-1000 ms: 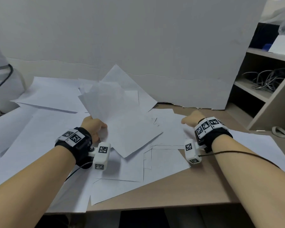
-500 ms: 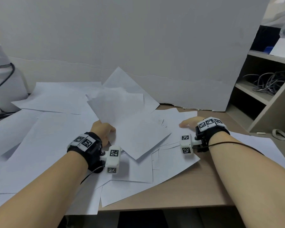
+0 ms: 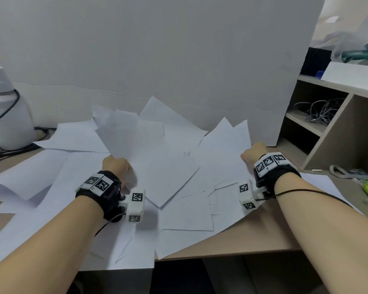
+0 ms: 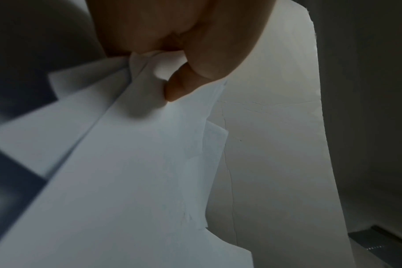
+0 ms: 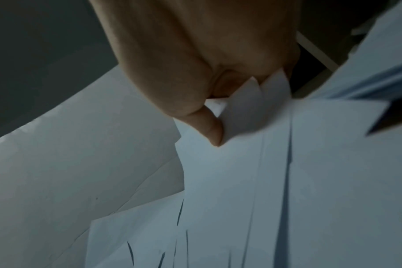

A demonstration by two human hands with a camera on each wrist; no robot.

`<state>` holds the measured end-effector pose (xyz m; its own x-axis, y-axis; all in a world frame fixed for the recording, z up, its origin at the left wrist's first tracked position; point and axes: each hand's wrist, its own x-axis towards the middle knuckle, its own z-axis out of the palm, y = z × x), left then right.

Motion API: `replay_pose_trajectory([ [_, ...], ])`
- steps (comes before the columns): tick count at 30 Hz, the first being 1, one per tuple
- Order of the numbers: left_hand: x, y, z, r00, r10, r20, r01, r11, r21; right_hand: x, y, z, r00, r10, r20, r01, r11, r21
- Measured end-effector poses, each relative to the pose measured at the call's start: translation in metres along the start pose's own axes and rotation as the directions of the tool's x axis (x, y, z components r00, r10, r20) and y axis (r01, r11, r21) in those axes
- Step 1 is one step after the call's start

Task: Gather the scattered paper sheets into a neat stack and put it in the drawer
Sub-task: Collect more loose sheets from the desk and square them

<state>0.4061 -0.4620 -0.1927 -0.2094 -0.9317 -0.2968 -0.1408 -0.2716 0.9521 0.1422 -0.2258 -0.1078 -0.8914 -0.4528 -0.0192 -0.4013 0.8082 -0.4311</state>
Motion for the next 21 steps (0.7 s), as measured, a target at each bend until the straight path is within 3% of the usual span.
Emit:
replay_pose_trajectory([
  [1, -0.002, -0.001, 0.001, 1.0, -0.02, 0.0, 0.02, 1.0, -0.007, -0.001, 0.0, -0.01, 0.997, 0.068, -0.036, -0.062, 0.989, 0.137],
  [5, -0.008, -0.01, 0.011, 0.997, -0.057, 0.045, 0.057, 0.998, 0.007, -0.009, -0.001, -0.039, 0.966, 0.082, -0.247, -0.07, 0.996, 0.056],
  [10, -0.009, -0.004, 0.021, 0.999, -0.005, 0.039, 0.002, 0.996, 0.094, -0.021, -0.008, -0.079, 0.887, 0.061, -0.458, -0.049, 0.998, 0.039],
  [14, -0.015, 0.001, 0.024, 0.999, -0.017, 0.039, 0.012, 0.99, 0.142, -0.028, -0.015, -0.109, 0.821, 0.011, -0.57, 0.028, 0.998, 0.059],
  [17, -0.022, 0.002, 0.027, 0.998, 0.004, 0.068, -0.016, 0.985, 0.174, -0.033, -0.025, -0.129, 0.774, 0.027, -0.633, 0.124, 0.973, 0.193],
  [21, -0.029, 0.003, 0.035, 0.991, -0.009, 0.132, -0.01, 0.99, 0.139, -0.045, -0.039, -0.14, 0.794, 0.113, -0.597, 0.202, 0.878, 0.435],
])
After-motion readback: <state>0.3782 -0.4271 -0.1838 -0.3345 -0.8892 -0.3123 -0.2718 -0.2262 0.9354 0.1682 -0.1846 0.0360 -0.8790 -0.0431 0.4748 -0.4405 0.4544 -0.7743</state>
